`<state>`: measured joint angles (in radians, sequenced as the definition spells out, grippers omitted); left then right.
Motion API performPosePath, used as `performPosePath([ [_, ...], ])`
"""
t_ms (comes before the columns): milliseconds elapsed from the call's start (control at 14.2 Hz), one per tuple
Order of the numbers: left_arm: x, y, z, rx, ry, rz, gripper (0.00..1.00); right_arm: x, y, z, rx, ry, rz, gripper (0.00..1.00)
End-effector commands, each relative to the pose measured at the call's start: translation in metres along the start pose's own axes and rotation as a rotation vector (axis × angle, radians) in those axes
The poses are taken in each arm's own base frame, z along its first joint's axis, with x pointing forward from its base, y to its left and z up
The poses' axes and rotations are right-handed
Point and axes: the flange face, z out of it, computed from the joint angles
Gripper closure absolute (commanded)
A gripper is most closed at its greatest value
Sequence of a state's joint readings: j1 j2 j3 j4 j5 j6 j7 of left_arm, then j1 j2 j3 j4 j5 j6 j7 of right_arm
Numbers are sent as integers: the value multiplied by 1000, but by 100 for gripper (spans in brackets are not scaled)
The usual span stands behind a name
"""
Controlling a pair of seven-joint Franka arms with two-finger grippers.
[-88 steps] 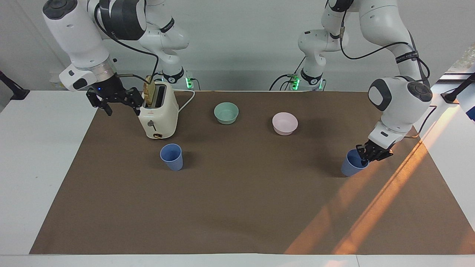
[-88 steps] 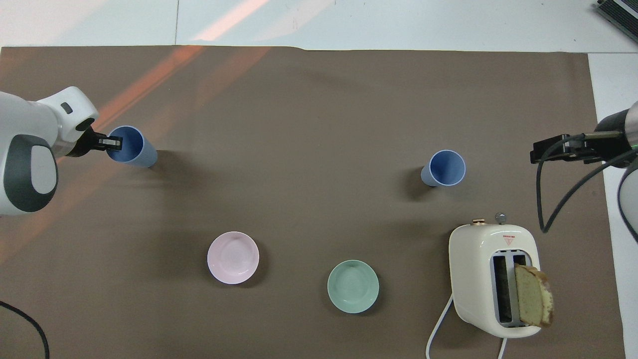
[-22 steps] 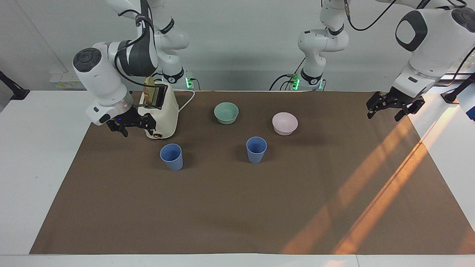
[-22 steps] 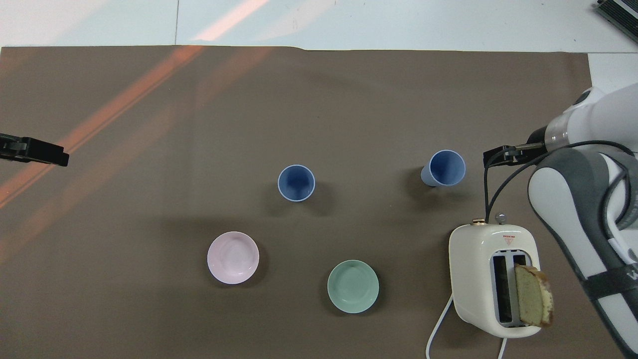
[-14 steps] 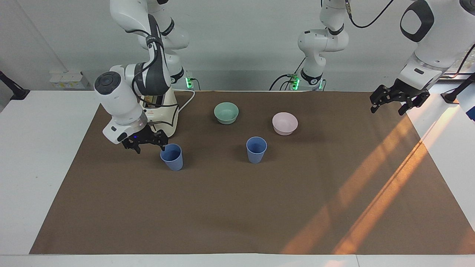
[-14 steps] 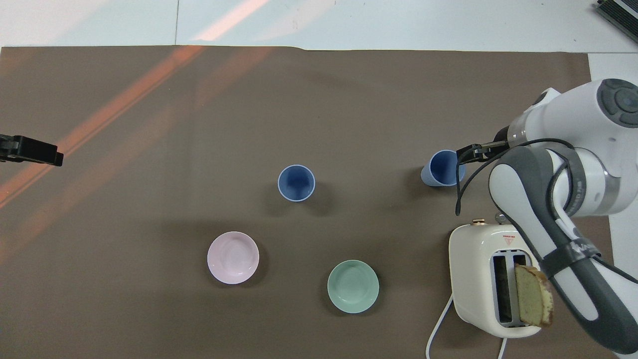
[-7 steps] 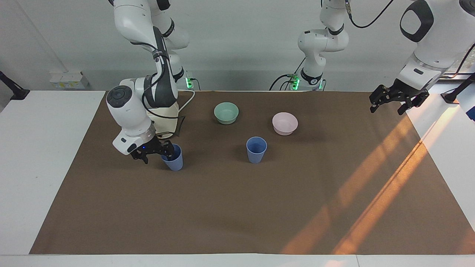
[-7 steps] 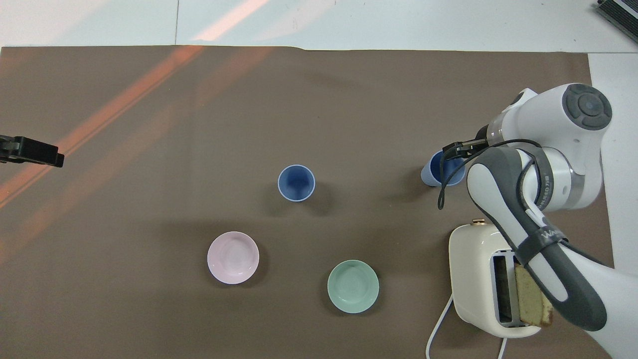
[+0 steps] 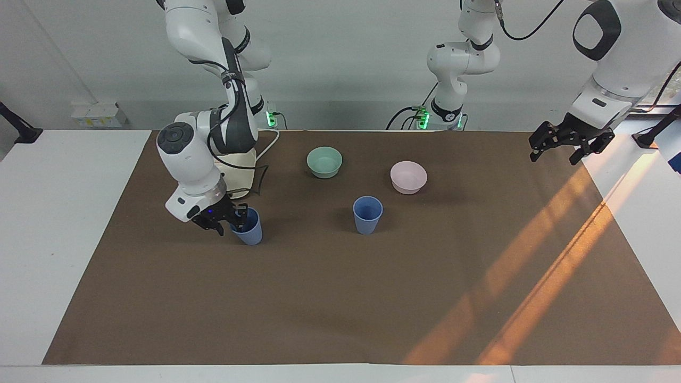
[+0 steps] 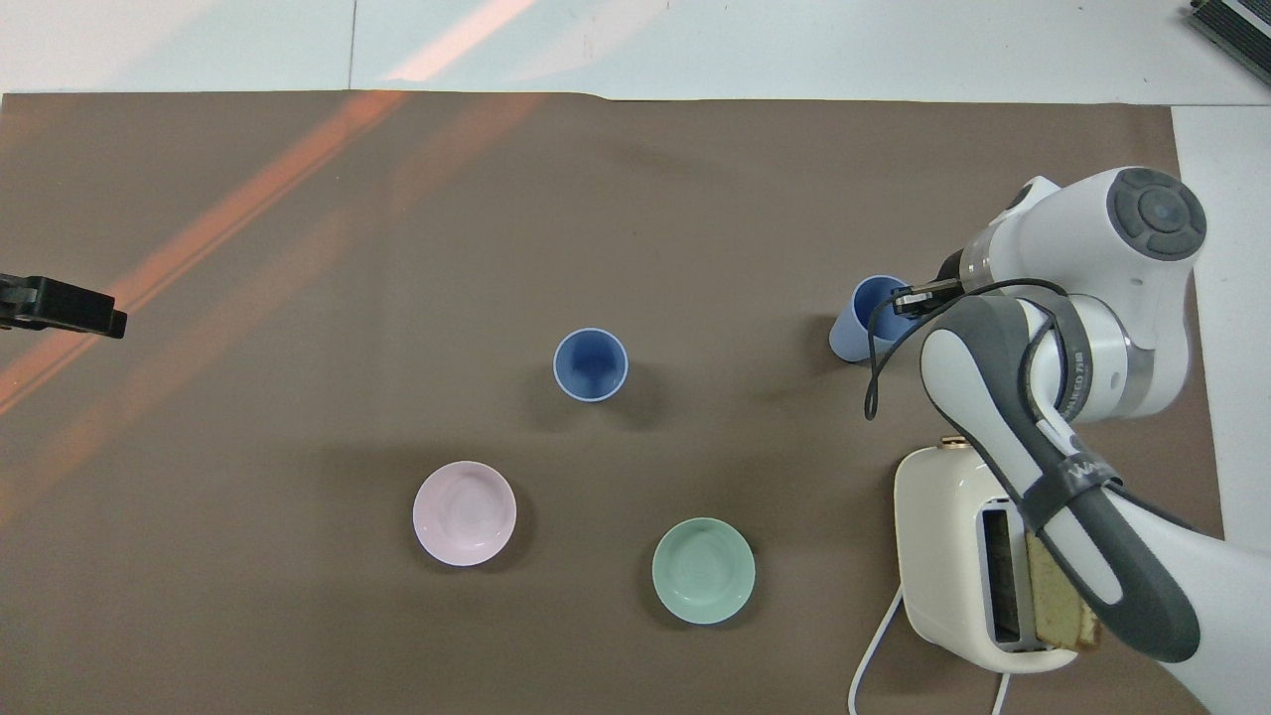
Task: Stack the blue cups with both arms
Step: 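Lift the blue cup with the right gripper over the centered cup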
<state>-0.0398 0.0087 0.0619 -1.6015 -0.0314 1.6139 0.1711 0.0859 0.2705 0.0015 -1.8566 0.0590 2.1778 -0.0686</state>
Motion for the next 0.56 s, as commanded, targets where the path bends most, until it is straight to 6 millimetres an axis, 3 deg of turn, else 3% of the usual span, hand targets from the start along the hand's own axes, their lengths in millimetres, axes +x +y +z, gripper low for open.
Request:
performPosePath([
  [0, -7, -2, -7, 11, -6, -13, 0, 1, -5, 1, 6, -6, -21, 100],
  [141, -6, -2, -8, 12, -1, -13, 0, 3, -7, -5, 8, -14, -24, 100],
  [494, -6, -2, -8, 12, -1, -13, 0, 19, -17, -71, 91, -19, 61, 100],
])
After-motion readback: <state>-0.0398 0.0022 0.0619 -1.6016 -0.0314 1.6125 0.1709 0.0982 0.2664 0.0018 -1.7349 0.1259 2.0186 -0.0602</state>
